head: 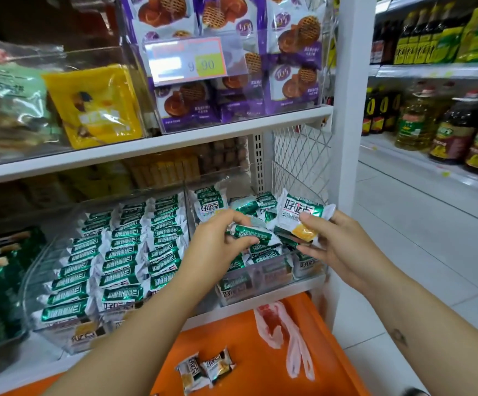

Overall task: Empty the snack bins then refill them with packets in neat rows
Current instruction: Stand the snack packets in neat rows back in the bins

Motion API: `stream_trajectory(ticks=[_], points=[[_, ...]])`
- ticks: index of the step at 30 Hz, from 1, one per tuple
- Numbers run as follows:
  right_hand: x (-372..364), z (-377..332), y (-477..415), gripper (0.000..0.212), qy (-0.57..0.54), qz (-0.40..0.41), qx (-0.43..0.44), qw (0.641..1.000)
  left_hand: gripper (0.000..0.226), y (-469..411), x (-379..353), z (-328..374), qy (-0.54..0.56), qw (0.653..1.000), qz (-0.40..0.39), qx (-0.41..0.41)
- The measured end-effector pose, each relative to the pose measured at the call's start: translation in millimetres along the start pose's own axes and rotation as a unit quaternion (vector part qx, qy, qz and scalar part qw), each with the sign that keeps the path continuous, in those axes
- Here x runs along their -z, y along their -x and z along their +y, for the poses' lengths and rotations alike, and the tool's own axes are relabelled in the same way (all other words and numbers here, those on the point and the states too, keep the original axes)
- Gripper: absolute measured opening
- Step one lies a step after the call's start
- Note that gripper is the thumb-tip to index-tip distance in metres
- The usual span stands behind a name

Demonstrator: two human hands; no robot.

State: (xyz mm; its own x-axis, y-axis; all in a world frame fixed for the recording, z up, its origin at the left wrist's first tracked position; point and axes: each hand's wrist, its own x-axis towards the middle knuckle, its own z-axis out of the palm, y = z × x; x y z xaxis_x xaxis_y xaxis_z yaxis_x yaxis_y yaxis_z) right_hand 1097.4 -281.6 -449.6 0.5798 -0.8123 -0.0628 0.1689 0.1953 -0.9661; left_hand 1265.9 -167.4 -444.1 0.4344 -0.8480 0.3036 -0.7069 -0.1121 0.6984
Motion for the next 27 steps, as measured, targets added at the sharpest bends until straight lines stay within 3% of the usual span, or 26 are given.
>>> stream_trajectory(ticks=[5,8,11,13,15,18,21,22,25,27], points=[[0,-1,0,0.022,0.041,0.007,0.046,0.998,0.036,4,-3,-3,0.076,0.996,-0.008,0.045],[2,-6,0,0.021,0.072,0.008,0.09,0.993,0.03,-1,-2,-5,0.059,0.996,0.018,0.066],[6,-12,0,0.018,0.088,-0.023,0.108,0.99,0.024,-5,2,-3,0.06,0.994,0.057,0.076],[6,-15,4,0.019,0.119,-0.074,0.101,0.985,0.036,-5,5,1,0.057,0.993,0.061,0.082],[2,-14,8,0.022,0.164,-0.119,0.093,0.975,0.031,-3,6,9,0.106,0.989,0.032,0.102],[-4,-8,10,0.02,0.19,-0.121,0.105,0.969,0.02,5,0,26,0.241,0.957,-0.047,0.153],[-5,-7,12,0.02,0.177,-0.12,0.102,0.972,0.037,13,-1,30,0.35,0.915,-0.095,0.177],[-6,-6,13,0.02,0.176,-0.124,0.101,0.971,0.042,16,-1,28,0.35,0.916,-0.103,0.166],[-10,3,13,0.025,0.209,-0.123,0.095,0.965,0.038,23,1,19,0.225,0.965,-0.113,0.079],[-13,8,13,0.035,0.219,-0.127,0.088,0.963,0.038,27,3,12,0.194,0.973,-0.109,0.067]])
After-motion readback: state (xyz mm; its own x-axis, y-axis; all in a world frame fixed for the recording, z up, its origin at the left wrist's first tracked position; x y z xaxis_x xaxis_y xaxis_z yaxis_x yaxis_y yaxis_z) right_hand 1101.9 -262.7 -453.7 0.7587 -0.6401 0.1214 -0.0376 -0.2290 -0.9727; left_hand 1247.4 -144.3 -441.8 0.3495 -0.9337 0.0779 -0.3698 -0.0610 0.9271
